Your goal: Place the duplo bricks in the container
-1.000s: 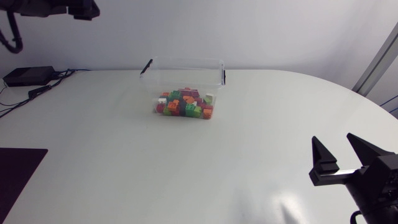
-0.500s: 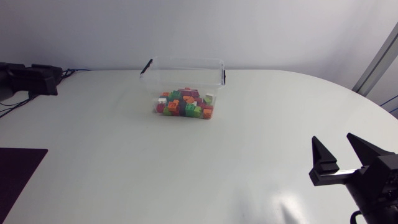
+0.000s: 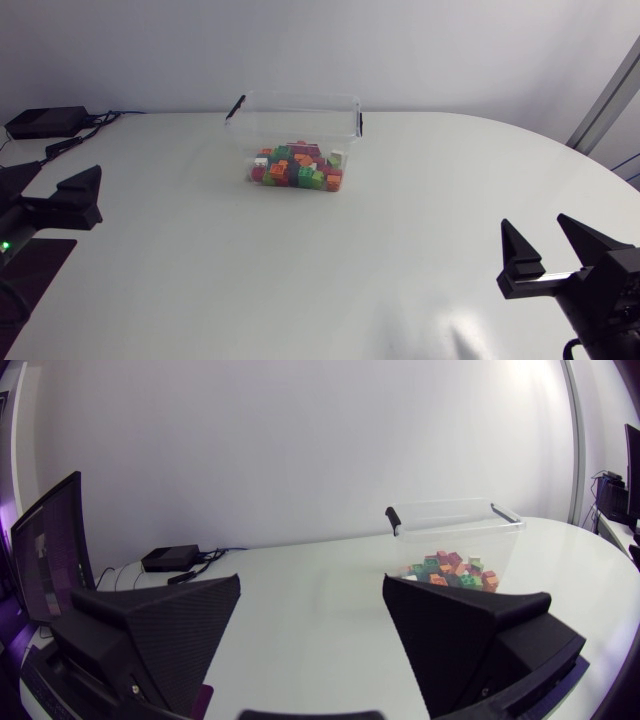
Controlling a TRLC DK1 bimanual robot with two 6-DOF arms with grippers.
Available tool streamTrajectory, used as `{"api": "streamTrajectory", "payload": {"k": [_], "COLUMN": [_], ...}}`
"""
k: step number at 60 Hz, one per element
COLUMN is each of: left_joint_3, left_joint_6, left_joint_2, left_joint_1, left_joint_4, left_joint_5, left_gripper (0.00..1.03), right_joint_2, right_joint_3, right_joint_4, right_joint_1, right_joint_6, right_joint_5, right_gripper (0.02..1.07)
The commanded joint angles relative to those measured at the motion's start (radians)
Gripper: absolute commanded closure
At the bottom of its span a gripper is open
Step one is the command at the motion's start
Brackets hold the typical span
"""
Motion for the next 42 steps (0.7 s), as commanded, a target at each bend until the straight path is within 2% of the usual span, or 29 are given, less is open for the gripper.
{"api": "streamTrajectory", "payload": {"k": [1,15,23,42], "left_joint_3": [-0.049,-0.157,-0.217,-0.374], "left_joint_6": [-0.004,-0.051,-0.078,-0.148], "left_joint_2": [-0.046,-0.176,-0.25,-0.439], "left_joint_1": [-0.004,-0.032,-0.048,-0.089], "left_joint_4": [0.022,0.028,0.031,0.04], "left_joint_5": [0.006,0.004,0.003,0.001], "left_gripper": [0.04,0.05,0.12,0.12], "right_joint_2": [-0.005,-0.004,-0.003,0.0], "right_joint_3": [-0.023,-0.022,-0.021,-0.02], "right_joint_4": [0.002,0.0,-0.001,-0.004], "right_joint_1": [-0.009,-0.024,-0.032,-0.053], "right_joint_6": [0.014,0.035,0.046,0.076], "right_joint_5": [-0.005,-0.014,-0.018,-0.031], "right_gripper": [0.06,0.06,0.06,0.06]}}
